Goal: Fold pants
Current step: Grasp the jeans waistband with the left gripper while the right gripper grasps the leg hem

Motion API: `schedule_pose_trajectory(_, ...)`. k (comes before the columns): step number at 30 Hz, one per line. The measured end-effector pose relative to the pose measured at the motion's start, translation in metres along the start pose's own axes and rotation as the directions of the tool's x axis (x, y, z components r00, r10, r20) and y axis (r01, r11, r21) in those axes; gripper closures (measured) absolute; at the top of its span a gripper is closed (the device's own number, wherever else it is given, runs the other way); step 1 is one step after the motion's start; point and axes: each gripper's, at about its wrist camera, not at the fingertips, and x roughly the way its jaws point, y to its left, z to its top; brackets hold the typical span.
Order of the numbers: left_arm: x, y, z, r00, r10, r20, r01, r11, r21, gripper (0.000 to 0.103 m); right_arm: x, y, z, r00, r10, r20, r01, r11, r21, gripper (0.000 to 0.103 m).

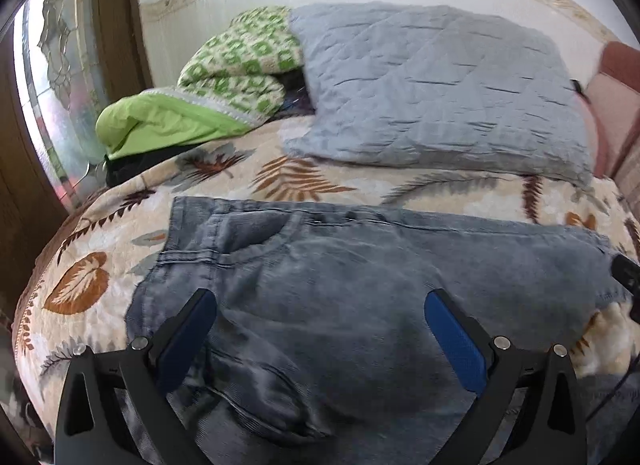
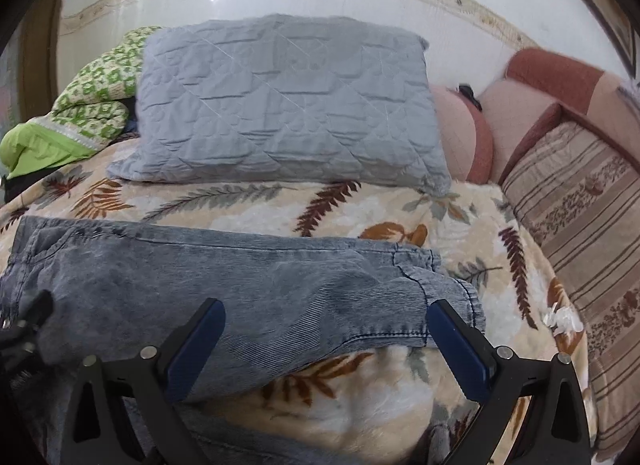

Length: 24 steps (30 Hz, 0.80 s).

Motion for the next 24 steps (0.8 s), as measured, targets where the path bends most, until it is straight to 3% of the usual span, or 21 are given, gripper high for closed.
schedule_pose_trajectory(5,0.039,0.045,0.045,0.994,0.098,-0.053,-0.104,0.987,-0.122,0.0,0.055,-0.04,0.027,0.99,0.096,-0.101,-0.082,0.988,0.133,0.001)
schedule_pose_trajectory(8,0.066,0.069,0.062,0.976,0.168,-0.136,-0.187,0.973,-0.139,0.0,0.082,-0.053,0.037,0.981,0.145,-0.13,-0.12,0.976,0.179,0.001)
schedule_pose_trajectory(17,0.121,0.123,0.061,0.946,0.142,-0.292,-0.217,0.945,-0.245,0.0,0.122,-0.111,0.047,0.963,0.226,-0.148,-0.152,0.907,0.392,0.005)
schedule_pose_trajectory(24,0.13,0.126,0.072,0.955,0.087,-0.282,-0.161,0.954,-0.253,0.006,0.143,-0.137,0.046,0.953,0.257,-0.162,-0.154,0.869,0.47,0.019)
